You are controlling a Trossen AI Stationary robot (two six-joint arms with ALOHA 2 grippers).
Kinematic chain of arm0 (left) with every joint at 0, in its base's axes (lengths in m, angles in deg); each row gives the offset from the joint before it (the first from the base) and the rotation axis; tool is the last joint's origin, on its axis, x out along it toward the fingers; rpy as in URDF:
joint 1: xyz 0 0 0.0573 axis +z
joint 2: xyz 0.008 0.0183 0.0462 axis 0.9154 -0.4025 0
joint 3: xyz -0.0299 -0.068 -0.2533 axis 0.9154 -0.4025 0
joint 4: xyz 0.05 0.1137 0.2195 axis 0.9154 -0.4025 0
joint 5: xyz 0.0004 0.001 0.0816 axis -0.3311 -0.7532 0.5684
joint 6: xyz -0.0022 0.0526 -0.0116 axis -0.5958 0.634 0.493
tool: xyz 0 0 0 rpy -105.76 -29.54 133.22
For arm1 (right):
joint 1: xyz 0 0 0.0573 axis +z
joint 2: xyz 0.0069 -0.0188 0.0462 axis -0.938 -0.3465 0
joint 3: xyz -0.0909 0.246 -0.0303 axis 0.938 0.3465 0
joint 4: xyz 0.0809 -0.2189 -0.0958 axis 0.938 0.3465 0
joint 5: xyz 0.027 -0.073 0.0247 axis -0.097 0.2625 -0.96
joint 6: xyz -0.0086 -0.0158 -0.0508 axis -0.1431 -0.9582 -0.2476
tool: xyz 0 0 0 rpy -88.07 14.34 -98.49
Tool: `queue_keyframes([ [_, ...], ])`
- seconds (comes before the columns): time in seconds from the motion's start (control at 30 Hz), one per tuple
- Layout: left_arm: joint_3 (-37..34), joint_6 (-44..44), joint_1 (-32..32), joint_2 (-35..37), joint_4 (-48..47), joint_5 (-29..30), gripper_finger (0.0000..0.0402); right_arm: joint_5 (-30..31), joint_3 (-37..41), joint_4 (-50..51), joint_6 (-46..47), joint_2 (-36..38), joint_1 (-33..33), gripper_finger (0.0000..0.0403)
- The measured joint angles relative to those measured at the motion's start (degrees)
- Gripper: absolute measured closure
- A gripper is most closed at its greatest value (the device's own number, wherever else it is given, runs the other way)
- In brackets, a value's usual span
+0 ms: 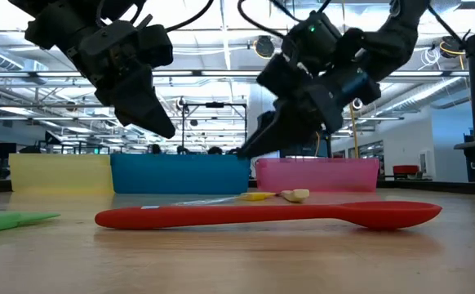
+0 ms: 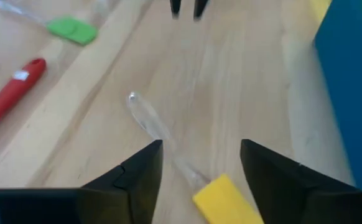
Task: Pick & Place Kitchen Items
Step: Put the yellow spatula into the yellow bin
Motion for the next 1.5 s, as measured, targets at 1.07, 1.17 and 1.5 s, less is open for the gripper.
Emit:
queue_keyframes([
  [1.07,0.0,0.6,-0.3,0.0,0.1,0.3,0.0337,2.7,0.0,5.1,-6.4,-7.7,-4.2,0.0324],
  [1.17,0.0,1.8,-0.3,0.0,0.7,2.1,0.0337,2.7,0.1,3.4,-7.0,-7.7,-4.2,0.0326],
  [1.5,0.0,8.4,-0.2,0.0,3.9,3.2,0.0334,3.0,0.2,-0.9,-7.5,-7.9,-3.6,0.0306],
])
